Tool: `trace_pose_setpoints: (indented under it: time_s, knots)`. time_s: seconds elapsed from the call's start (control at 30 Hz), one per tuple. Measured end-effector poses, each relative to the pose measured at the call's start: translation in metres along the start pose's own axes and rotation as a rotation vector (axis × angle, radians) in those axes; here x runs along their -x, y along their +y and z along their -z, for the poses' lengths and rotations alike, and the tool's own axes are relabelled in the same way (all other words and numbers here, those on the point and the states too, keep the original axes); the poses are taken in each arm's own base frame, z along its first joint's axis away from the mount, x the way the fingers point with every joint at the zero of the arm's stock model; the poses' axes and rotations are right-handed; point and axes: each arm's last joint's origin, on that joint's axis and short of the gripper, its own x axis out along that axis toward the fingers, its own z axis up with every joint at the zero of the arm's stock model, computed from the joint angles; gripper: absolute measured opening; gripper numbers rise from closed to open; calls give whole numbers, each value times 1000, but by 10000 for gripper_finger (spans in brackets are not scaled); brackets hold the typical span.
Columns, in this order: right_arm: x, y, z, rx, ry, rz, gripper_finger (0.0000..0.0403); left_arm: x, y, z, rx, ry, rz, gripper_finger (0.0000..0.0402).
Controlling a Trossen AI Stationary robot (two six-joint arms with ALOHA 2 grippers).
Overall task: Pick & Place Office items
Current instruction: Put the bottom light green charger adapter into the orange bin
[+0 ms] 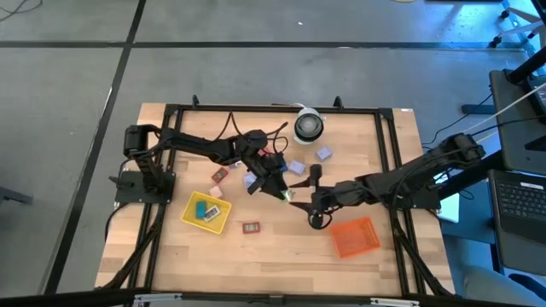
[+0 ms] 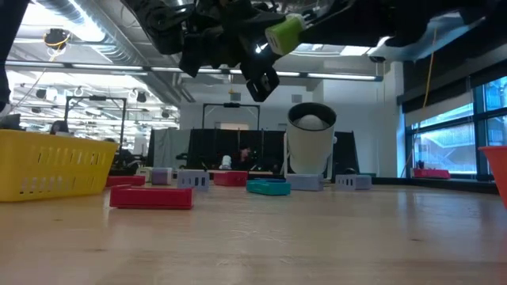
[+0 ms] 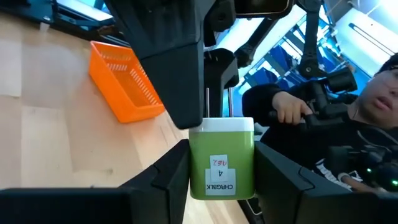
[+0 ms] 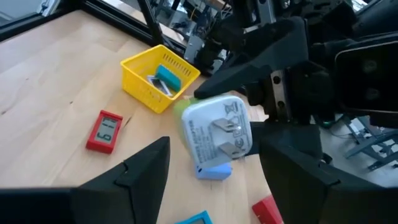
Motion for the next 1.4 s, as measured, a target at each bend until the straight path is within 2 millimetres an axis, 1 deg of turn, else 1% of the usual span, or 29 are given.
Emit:
trace_pose_setpoints:
  time_s: [0.27, 0.37, 0.47, 0.67, 0.73, 1.07, 1.4]
  knots:
    - [-8, -6, -2, -24, -18, -33, 246, -1, -1, 0, -2, 5, 11, 145]
    - [-8, -8, -3, -21, -26, -29, 238, -1, -1, 0, -4, 6, 13, 146]
    - [-9, -9, -2, -20, -34, -48, 219, 0, -1, 0, -4, 9, 19, 144]
    - [-10, -10, -3, -10, -67, -95, 163, -1, -2, 1, -2, 15, 34, 145]
    - [-10, -10, -3, 7, -69, -95, 153, -1, -2, 1, -1, 17, 40, 145]
    - [-10, -10, -4, 10, -88, -127, 153, -1, -2, 1, 10, 22, 48, 151]
    - [-9, -10, -4, 13, -89, -127, 153, 3, 1, -1, 18, 16, 38, 199]
